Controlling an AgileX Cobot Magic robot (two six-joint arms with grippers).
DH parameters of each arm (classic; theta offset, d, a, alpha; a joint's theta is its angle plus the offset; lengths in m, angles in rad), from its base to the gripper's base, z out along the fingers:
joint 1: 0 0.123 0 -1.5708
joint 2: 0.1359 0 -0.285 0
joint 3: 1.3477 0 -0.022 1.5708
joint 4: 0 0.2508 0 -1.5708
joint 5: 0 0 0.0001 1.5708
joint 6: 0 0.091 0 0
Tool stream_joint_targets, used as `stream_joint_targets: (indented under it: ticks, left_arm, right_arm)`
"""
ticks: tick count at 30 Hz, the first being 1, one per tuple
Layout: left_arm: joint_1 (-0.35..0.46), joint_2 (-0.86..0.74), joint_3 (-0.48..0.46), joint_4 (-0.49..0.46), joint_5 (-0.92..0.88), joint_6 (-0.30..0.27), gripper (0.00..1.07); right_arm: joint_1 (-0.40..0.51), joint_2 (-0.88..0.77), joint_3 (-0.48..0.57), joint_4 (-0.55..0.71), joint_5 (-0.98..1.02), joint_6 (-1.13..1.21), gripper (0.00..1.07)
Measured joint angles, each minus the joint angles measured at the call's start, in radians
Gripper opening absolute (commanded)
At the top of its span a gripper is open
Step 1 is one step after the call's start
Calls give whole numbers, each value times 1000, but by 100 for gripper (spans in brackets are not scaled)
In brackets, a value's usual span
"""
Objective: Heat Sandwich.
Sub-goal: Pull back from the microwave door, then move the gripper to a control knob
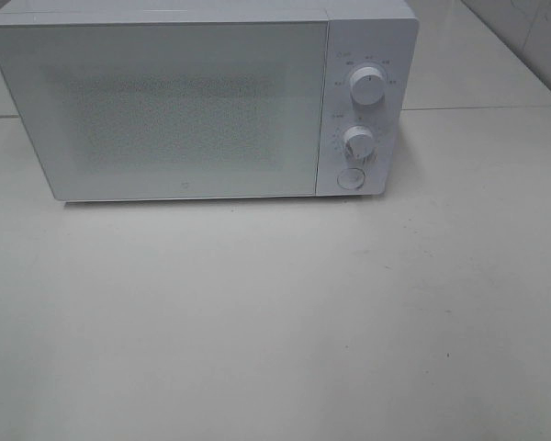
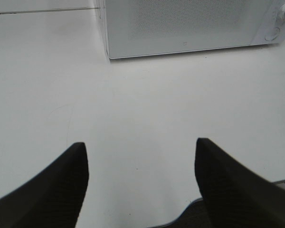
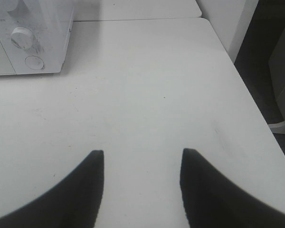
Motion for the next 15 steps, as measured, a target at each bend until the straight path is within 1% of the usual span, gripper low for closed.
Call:
stream_joint_targets:
  ticks: [6, 7, 8, 10, 11, 13, 15]
  left_arm:
    - [16, 0, 0, -1, 0, 0, 62]
    - [27, 0, 0, -1, 0, 0, 62]
    - [60, 0, 0, -1, 0, 0, 62]
    - [93, 0, 0, -1, 0, 0, 62]
    - [93, 0, 0, -1, 0, 0, 62]
    - [126, 0, 0, -1, 0, 0, 62]
    - [131, 0, 0, -1, 0, 0, 62]
  right_arm:
    - [0, 0, 0, 0, 0, 0, 51]
    - [0, 0, 0, 0, 0, 0, 51]
    - [0, 0, 0, 0, 0, 0, 51]
    - [0, 0, 0, 0, 0, 0, 51]
    - [0, 0, 0, 0, 0, 0, 51]
    - [0, 0, 0, 0, 0, 0, 51]
    - [0, 0, 0, 0, 0, 0, 51]
